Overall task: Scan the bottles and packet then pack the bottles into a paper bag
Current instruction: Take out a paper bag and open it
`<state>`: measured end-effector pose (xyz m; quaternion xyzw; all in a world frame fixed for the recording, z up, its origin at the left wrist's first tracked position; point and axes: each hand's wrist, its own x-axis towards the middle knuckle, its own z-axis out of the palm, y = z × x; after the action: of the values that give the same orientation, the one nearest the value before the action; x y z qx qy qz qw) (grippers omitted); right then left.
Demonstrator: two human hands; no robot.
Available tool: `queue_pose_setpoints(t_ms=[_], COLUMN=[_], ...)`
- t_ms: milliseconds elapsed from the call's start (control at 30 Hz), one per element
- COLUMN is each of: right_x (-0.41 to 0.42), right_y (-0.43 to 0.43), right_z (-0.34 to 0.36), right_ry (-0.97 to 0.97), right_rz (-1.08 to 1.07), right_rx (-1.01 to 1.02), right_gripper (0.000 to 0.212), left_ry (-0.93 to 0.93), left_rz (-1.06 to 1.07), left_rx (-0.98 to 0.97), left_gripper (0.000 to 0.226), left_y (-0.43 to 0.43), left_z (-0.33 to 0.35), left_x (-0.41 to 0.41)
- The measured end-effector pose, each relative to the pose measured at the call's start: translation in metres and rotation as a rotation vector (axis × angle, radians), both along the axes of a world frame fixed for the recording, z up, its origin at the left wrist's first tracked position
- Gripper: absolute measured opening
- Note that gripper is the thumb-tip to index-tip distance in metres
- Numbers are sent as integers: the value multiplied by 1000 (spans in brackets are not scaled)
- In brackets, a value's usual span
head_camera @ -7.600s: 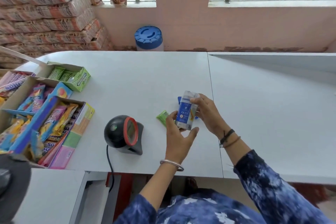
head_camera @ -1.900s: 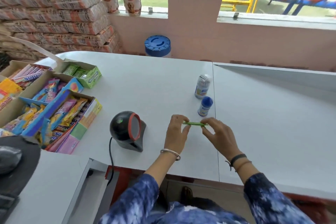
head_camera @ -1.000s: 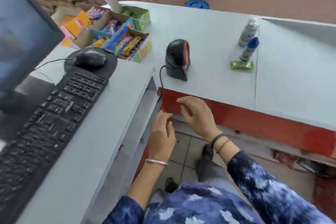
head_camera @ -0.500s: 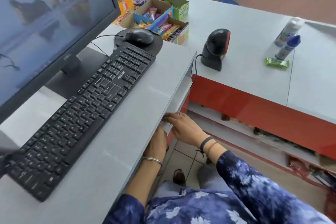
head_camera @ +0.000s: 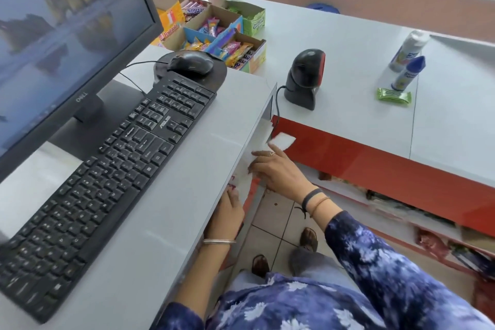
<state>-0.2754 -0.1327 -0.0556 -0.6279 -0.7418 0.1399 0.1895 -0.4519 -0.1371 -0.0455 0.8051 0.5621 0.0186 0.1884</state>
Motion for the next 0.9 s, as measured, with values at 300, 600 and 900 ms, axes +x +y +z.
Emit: queue_pose_setpoints(t_ms=[300, 600, 900], right_x=[59, 276, 429], right_y=[-15, -42, 30], right_z=[68, 121, 219], right_ry=[184, 1047, 537], right_rz=[-135, -511, -682], right_rx=[-117, -398, 305], right_gripper=[32, 45, 30], left_ry=[-80, -581, -864], left_rz=[-162, -241, -152], left_rx=[78, -336, 65], left_gripper=[19, 12, 39], left_y=[17, 99, 175], left_z=[62, 131, 197], left_x=[93, 260, 475])
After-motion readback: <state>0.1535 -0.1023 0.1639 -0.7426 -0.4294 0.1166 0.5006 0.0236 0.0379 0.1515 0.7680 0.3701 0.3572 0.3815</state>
